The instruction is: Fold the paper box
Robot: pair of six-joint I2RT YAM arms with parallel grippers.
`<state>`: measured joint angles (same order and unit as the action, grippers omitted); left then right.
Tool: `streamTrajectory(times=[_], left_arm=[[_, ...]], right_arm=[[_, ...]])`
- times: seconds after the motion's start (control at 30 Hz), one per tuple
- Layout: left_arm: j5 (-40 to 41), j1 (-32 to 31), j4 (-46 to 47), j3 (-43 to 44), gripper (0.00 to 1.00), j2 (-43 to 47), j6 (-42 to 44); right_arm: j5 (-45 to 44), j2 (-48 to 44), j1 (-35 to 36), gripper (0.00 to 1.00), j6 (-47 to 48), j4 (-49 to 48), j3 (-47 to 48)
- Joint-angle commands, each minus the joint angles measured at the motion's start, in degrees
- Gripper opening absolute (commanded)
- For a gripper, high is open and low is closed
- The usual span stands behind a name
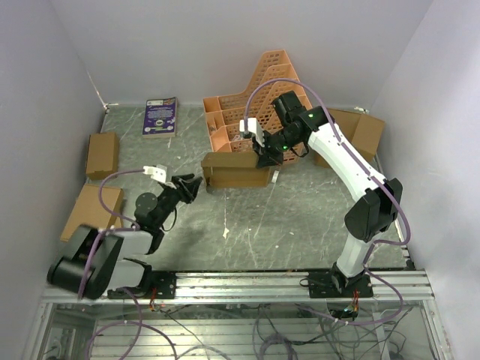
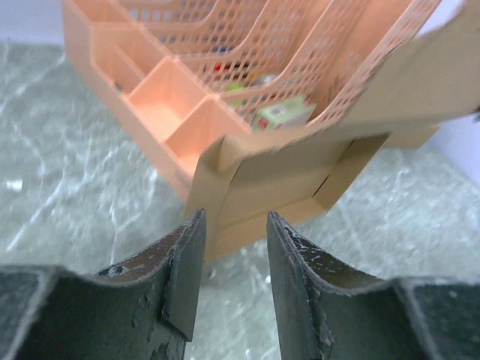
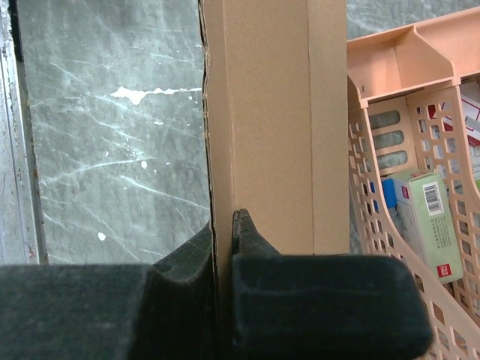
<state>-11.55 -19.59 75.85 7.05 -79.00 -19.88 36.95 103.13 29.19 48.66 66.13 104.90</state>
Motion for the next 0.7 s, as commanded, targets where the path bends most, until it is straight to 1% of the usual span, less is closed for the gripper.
streamTrajectory(times=[0.0, 0.07, 0.1, 0.17, 0.23, 0.27, 0.37, 0.5, 0.57, 0.67], left_arm=[[0.72, 0.52, -23.01, 2.48, 0.49, 14.45, -2.55], [6.12, 0.52, -30.99, 3.02, 0.50, 20.27, -1.08], [8.78, 0.52, -33.72, 3.53, 0.52, 21.76, -0.11], [10.01, 0.91, -36.59, 5.58, 0.52, 20.06, 1.42], [7.91, 1.92, -37.80, 9.00, 0.48, 14.46, 1.89], [6.57, 2.59, -36.60, 10.37, 0.46, 10.49, 1.78], [4.96, 3.57, -28.53, 11.51, 0.44, 3.47, 1.22], [3.04, 4.41, -25.79, 15.55, 0.41, -4.34, 2.84], [2.07, 4.73, -21.06, 15.84, 0.40, -7.60, 3.42], [-0.24, 4.83, -11.59, 15.18, 0.41, -11.69, 4.64]], right_arm=[[0.73, 1.20, -0.54, 0.00, -0.26, 0.60, 0.15], [0.80, 1.36, -0.61, 0.00, -0.31, 0.48, 0.11], [0.88, 1.49, -0.61, 0.00, -0.28, 0.60, 0.31], [1.08, 1.83, -0.64, 0.00, -0.22, 0.79, 0.91], [1.26, 2.05, -0.63, 0.00, -0.37, 1.04, 1.47], [1.29, 2.09, -0.63, 0.00, -0.34, 1.13, 1.65], [1.31, 1.71, -0.64, 0.00, -0.58, 0.99, 1.16], [1.25, 1.13, -0.63, 0.00, -0.65, 0.63, 0.22], [1.18, 0.98, -0.65, 0.00, -0.56, 0.58, 0.05], [1.21, 1.29, -0.69, 0.00, -0.54, 0.67, 0.41]])
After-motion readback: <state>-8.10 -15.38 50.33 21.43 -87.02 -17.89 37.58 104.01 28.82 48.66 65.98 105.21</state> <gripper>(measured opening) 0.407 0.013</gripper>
